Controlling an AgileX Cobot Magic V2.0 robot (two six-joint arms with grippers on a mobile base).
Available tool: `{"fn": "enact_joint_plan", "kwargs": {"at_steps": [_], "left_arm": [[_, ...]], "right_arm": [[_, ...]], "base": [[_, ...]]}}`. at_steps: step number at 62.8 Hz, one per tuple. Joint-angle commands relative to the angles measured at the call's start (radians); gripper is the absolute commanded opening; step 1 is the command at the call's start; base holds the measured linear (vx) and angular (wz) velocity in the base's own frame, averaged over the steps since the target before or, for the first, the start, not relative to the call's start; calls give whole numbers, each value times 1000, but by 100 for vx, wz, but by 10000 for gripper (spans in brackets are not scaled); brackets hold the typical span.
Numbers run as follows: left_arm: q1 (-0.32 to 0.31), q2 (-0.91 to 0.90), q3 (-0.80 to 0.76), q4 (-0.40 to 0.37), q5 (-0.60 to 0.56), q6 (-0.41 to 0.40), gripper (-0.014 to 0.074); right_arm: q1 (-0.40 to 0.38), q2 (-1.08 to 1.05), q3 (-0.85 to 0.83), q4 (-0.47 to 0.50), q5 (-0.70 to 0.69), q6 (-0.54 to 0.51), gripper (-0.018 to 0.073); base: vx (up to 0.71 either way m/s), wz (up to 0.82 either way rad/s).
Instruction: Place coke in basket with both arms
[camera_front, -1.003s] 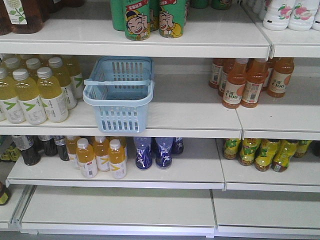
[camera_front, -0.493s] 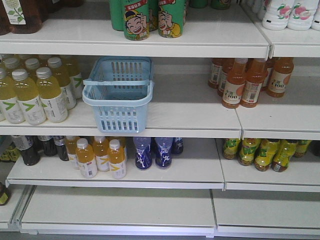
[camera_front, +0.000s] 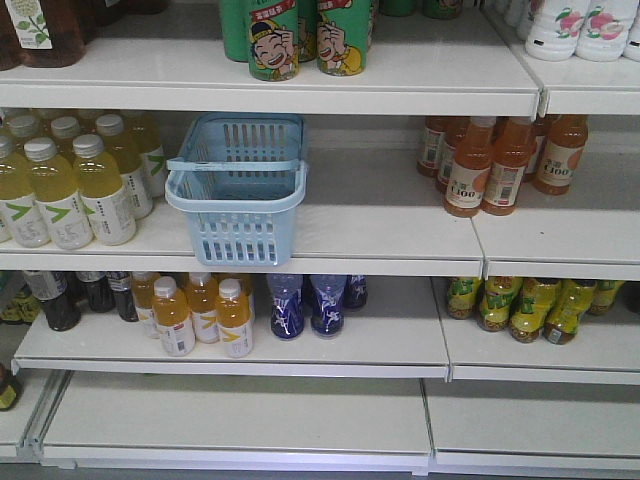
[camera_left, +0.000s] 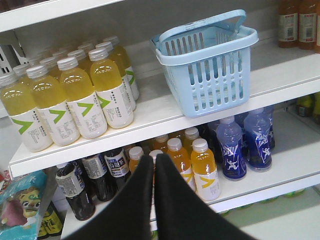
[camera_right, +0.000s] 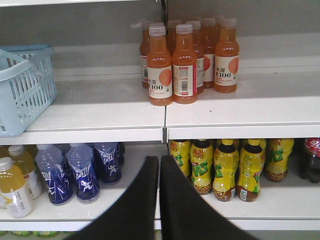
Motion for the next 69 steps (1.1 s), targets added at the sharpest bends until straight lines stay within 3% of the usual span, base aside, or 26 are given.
{"fn": "enact_joint_plan", "kwargs": {"at_steps": [1,23,27,37,43,57,61,69], "left_arm": [[-3,-20,-1,-11,-72,-10,-6],[-3,-20,-1,-22,-78,-13,-6],[-3,-20,-1,-87,-93,-31,-6],[-3,-20,-1,-382,-158,-213,-6],[-3,-20,-1,-513,-170,-266,-6],[-3,-20,-1,-558,-208,-303,-6],[-3,-20,-1,-606,-222,-377,-6],[-3,-20,-2,-791,-230,-580,-6]], "right_arm": [[-4,-18,9,-10,-73,-8,-5],[-4,-18,9,-10,-73,-8,-5],[-4,-18,9,-10,-73,-8,-5],[-4,-18,9,-10,-73,-8,-5],[-4,-18,9,-10,-73,-8,-5],[-4,-18,9,-10,-73,-8,-5],[-4,-18,9,-10,-73,-8,-5],[-4,-18,9,-10,-73,-8,-5]], "base": [[0,0],[0,0],[0,0],[0,0],[0,0],[0,0],[0,0],[0,0]]}}
